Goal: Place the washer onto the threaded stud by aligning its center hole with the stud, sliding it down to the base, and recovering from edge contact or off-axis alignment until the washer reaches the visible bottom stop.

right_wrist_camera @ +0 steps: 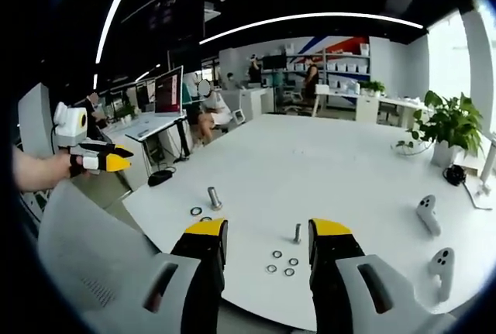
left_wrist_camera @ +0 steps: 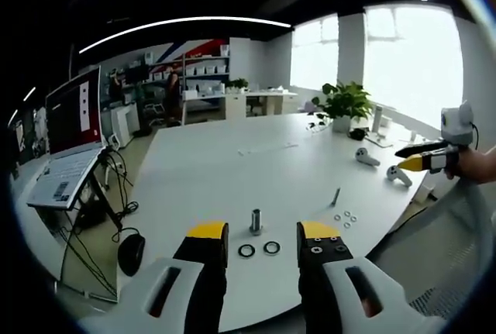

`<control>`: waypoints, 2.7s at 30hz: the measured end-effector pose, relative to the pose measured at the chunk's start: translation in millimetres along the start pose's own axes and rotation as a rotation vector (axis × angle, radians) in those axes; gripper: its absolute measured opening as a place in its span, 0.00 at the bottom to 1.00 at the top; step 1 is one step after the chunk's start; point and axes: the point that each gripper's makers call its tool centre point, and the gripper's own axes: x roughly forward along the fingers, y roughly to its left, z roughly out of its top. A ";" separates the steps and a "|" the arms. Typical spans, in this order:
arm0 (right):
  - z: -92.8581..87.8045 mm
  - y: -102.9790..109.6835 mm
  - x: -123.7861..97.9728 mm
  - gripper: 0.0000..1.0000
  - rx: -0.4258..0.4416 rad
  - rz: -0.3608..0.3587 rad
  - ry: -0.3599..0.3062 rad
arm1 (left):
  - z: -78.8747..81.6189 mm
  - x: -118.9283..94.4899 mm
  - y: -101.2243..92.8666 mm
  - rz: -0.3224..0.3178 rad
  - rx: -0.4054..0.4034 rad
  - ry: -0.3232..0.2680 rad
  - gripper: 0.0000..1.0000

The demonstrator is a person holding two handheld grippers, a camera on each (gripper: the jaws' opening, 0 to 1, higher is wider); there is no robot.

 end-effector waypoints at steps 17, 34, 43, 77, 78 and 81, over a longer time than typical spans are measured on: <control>-11.5 19.0 4.0 0.44 -0.043 0.087 0.048 | -0.6 0.9 0.1 0.002 0.003 0.008 0.33; -19.0 18.9 5.0 0.44 -0.014 0.102 0.078 | -10.6 7.7 -8.5 -0.033 0.032 0.072 0.33; -18.3 16.0 4.4 0.44 0.003 0.089 0.072 | -24.5 11.9 -1.6 -0.010 0.060 0.168 0.35; -16.6 5.8 3.4 0.44 0.034 0.055 0.055 | -102.2 113.3 20.2 -0.170 0.097 0.599 0.37; -16.7 5.7 3.5 0.44 0.035 0.055 0.055 | -103.8 115.1 22.1 -0.167 0.103 0.611 0.37; -14.7 6.4 3.1 0.43 0.043 0.060 0.044 | -108.7 122.8 28.4 -0.158 0.106 0.634 0.37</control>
